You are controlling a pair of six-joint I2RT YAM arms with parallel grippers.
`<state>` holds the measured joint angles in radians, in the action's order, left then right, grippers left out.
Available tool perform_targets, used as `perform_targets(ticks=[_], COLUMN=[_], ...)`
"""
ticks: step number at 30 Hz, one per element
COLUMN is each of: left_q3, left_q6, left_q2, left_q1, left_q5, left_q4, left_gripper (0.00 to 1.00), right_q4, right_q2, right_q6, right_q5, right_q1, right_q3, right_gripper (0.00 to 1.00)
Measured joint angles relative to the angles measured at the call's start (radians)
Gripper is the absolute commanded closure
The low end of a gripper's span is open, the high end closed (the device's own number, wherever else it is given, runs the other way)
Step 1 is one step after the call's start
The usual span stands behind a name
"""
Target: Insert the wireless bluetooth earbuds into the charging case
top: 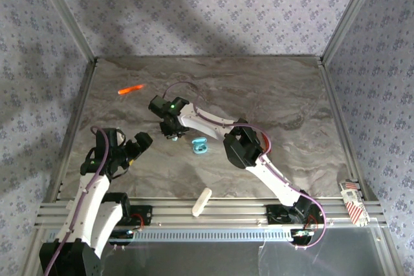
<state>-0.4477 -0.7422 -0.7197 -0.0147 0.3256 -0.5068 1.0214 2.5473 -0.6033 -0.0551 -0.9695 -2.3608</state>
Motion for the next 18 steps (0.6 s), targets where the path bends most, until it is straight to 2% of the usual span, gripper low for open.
perform_targets(ticks=[7, 18], left_q3=[0.001, 0.006], left_q6=[0.000, 0.001], left_q2=[0.000, -0.002], left_q1=[0.002, 0.002], left_q5=[0.000, 0.002], left_q4=[0.000, 0.000], left_gripper=[0.00, 0.00], right_q4=[0.016, 0.005], right_q2=[0.000, -0.006], right_q6=[0.018, 0.088], right_q5=[-0.002, 0.057], right_q1=[0.000, -0.026], right_q3=[-0.004, -0.003], right_gripper=[0.66, 0.68])
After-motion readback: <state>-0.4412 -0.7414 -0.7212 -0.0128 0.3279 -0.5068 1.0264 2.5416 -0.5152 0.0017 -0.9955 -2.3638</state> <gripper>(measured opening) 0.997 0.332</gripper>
